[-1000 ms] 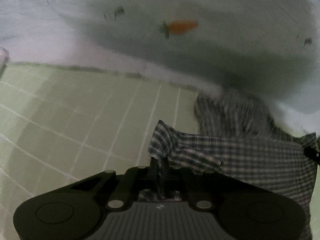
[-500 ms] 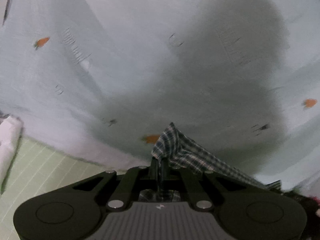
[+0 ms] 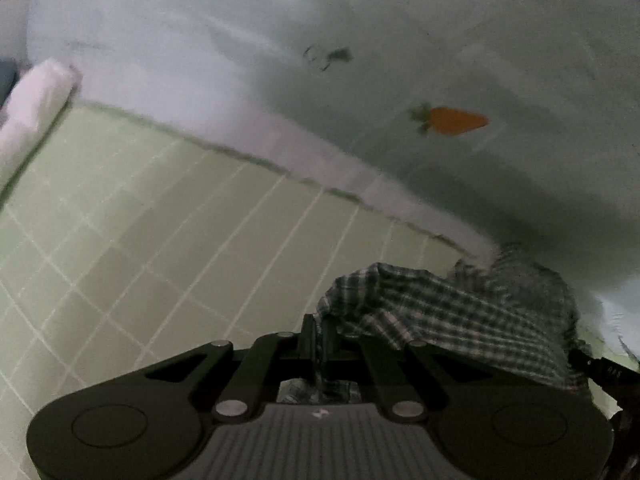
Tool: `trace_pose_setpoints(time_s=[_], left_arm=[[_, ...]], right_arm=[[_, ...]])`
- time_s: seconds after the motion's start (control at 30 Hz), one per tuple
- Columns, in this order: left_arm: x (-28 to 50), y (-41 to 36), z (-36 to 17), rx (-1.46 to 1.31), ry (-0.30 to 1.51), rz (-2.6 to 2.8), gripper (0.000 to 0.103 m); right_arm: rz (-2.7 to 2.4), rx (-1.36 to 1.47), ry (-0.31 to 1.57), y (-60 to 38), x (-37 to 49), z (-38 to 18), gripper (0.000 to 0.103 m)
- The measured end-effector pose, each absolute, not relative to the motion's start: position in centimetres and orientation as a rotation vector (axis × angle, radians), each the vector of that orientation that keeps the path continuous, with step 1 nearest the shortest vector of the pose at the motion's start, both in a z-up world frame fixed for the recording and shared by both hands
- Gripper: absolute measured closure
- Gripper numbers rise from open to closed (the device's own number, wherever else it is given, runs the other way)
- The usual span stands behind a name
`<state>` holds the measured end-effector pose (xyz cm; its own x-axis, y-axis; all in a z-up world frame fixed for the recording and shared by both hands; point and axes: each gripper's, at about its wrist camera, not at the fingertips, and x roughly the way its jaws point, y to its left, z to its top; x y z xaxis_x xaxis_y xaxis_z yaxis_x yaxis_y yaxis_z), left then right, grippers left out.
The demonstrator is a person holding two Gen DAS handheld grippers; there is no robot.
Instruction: Fold clothes
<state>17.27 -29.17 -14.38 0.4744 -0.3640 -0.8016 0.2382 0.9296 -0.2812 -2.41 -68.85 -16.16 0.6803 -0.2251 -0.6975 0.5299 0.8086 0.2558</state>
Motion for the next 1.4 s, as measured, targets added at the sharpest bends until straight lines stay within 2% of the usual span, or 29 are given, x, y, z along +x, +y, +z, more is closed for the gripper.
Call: trace_pose_setpoints(time_s=[0.1, 0.13, 0.2, 0.33, 0.37, 0.4, 0.43, 0.47, 0.5, 0.53, 0.6, 0.7, 0.9, 1.03, 1.07, 1.1, 1.13, 1.2, 1.23, 1.3, 1.4], left_arm=[[18.0, -28.3, -15.3, -0.200, 1.058, -0.350, 0.098], [18.1, -27.9, -15.4, -0.222, 1.065, -0.344, 0.098], [18.2, -27.0, -15.1, -0.244, 1.053, -0.302, 0.090], [18.4, -24.5, -13.9, -0.267, 0.999, -0.219, 0.089], [18.4, -24.1, -13.6, -0.270, 0.992, -0.222, 0.084], [18.2, -23.8, -13.3, -0.271, 0.987, -0.229, 0.073], [17.9, -23.8, -12.9, -0.256, 0.984, -0.250, 0.066], [17.5, -24.2, -12.5, -0.227, 0.980, -0.280, 0.053], [17.0, -24.8, -12.2, -0.195, 0.976, -0.311, 0.042], [16.3, -25.7, -11.9, -0.154, 0.969, -0.352, 0.039], [14.8, -27.8, -11.8, -0.071, 0.956, -0.441, 0.028], [13.1, -30.9, -12.5, 0.027, 0.950, -0.549, 0.023], [10.7, -35.5, -15.0, 0.274, 0.926, -0.574, 0.021], [10.3, -35.7, -15.8, 0.318, 0.913, -0.559, 0.024], [10.4, -35.6, -15.9, 0.309, 0.905, -0.543, 0.033], [10.5, -35.4, -15.9, 0.299, 0.897, -0.528, 0.053], [10.6, -35.2, -15.8, 0.286, 0.894, -0.513, 0.060], [11.0, -34.7, -15.3, 0.251, 0.896, -0.490, 0.083], [11.1, -34.5, -15.0, 0.226, 0.899, -0.485, 0.085], [11.4, -34.0, -14.3, 0.175, 0.905, -0.474, 0.098], [11.0, -33.6, -12.7, 0.135, 0.879, -0.486, 0.098]], right_arm=[[-0.447, 0.446, 0.696, -69.2, -1.9, -16.3, 0.088], [-0.450, 0.432, 0.699, -69.4, -1.8, -16.1, 0.085], [-0.467, 0.396, 0.716, -69.6, -1.7, -15.7, 0.078], [-0.518, 0.315, 0.708, -68.5, -2.6, -14.2, 0.060], [-0.525, 0.299, 0.692, -67.9, -3.2, -13.7, 0.054], [-0.532, 0.283, 0.674, -67.4, -3.9, -13.2, 0.050], [-0.539, 0.268, 0.656, -66.8, -4.5, -12.6, 0.037], [-0.557, 0.264, 0.643, -66.3, -5.2, -12.3, 0.023], [-0.577, 0.262, 0.631, -65.9, -5.9, -11.9, 0.017], [-0.598, 0.265, 0.624, -65.5, -6.7, -11.7, 0.011], [-0.623, 0.297, 0.621, -65.1, -8.2, -11.6, 0.006], [-0.658, 0.364, 0.643, -64.8, -10.8, -11.9, 0.003], [-0.705, 0.443, 0.704, -64.4, -15.2, -13.1, 0.003], [-0.713, 0.451, 0.733, -63.7, -17.3, -13.7, 0.003], [-0.716, 0.456, 0.738, -63.6, -17.7, -13.8, 0.003], [-0.720, 0.462, 0.742, -63.7, -17.9, -13.9, 0.003], [-0.724, 0.466, 0.744, -63.7, -18.2, -13.8, 0.003], [-0.733, 0.474, 0.747, -63.8, -18.9, -13.8, 0.003], [-0.736, 0.476, 0.745, -63.8, -19.3, -13.7, 0.003], [-0.742, 0.478, 0.740, -63.8, -20.1, -13.3, 0.003], [-0.753, 0.473, 0.724, -63.6, -21.3, -12.4, 0.003]])
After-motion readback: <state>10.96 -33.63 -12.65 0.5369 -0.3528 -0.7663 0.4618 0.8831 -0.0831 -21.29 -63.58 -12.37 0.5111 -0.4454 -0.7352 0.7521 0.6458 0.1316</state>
